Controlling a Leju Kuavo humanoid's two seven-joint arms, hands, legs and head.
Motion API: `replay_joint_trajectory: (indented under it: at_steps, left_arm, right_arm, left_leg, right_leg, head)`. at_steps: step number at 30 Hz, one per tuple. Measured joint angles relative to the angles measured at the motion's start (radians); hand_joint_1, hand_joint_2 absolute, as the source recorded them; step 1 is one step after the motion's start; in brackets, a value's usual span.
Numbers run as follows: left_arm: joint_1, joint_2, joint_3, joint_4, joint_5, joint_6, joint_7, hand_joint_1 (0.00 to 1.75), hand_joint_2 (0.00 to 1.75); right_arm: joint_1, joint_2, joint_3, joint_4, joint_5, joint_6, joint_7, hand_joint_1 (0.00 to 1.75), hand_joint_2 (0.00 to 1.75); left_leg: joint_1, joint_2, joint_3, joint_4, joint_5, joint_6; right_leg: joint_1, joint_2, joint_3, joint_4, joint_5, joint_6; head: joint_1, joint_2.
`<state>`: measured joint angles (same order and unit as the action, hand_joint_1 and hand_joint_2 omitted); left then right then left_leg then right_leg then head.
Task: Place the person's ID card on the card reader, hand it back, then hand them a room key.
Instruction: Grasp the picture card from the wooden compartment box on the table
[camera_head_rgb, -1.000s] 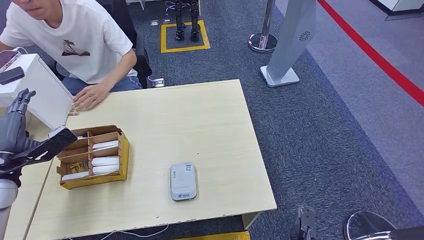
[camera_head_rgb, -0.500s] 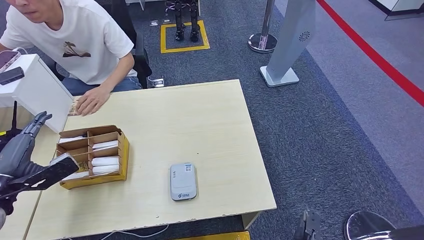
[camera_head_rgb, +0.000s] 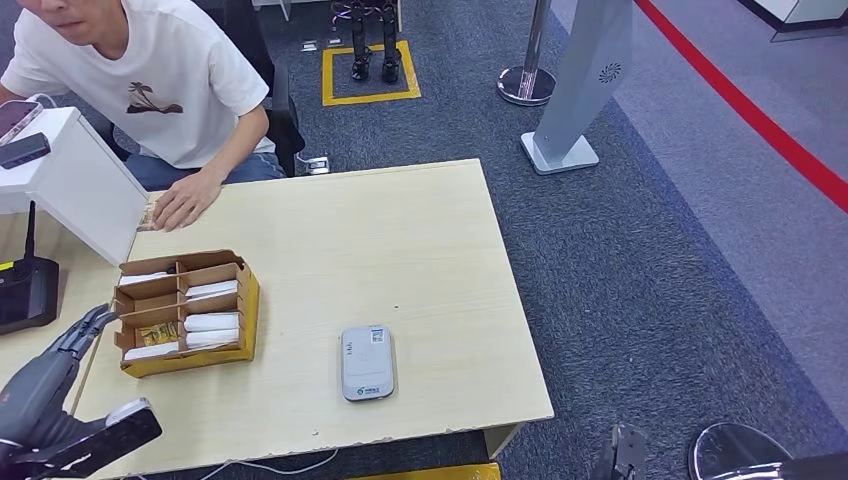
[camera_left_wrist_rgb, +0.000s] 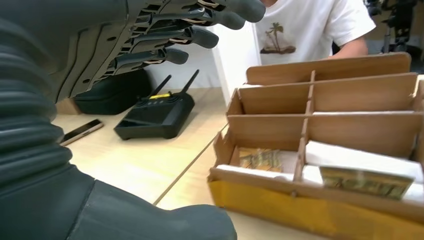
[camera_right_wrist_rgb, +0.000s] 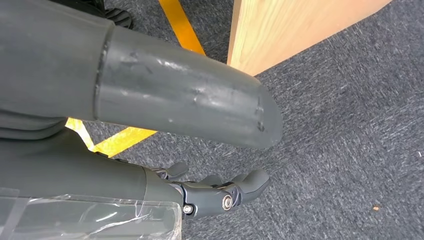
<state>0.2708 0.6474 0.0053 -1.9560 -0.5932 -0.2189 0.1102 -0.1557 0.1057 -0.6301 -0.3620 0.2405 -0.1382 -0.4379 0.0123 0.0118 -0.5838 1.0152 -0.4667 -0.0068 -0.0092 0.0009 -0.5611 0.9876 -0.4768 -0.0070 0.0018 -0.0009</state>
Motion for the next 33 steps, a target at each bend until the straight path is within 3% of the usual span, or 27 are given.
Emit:
replay_joint_trajectory:
  at_steps: [5,13,25,33]
  left_arm:
    - [0.058,-0.019,0.011,-0.023,-0.02,0.023,0.003,0.0,1.75]
    - [0.067,-0.069,0.006,-0.019,-0.066,0.058,0.004,0.0,1.75]
    - [-0.102,-0.135,-0.05,0.116,-0.122,0.058,-0.02,0.0,1.75]
    - [-0.161,-0.161,-0.085,0.171,-0.13,0.054,-0.025,0.0,1.75]
  right_arm:
    - [0.0,0.0,-0.01,0.0,0.0,0.0,0.0,0.0,0.0]
    - [-0.001,0.0,-0.011,0.0,0.011,0.0,0.0,0.0,0.0]
    - [-0.014,0.0,-0.01,0.0,0.043,0.0,0.019,0.0,0.0]
    - [-0.017,0.0,-0.009,0.0,0.051,0.0,0.022,0.0,0.0]
  left_leg:
    - [0.0,-0.001,0.0,0.0,0.0,0.0]
    - [0.0,-0.001,0.0,0.0,0.0,0.0]
    - [0.0,-0.004,0.0,0.0,0.001,0.0]
    - [0.0,-0.004,0.0,0.0,0.001,0.0]
  right_leg:
    - [0.0,-0.001,0.0,0.0,0.0,0.0]
    - [0.0,-0.001,0.0,0.0,0.0,0.0]
    - [0.0,-0.004,0.001,0.0,0.001,0.0]
    - [0.0,-0.004,0.001,0.0,0.001,0.0]
  head:
    - [0.0,0.0]
    - [0.0,0.0]
    - [0.0,0.0]
    - [0.0,0.0]
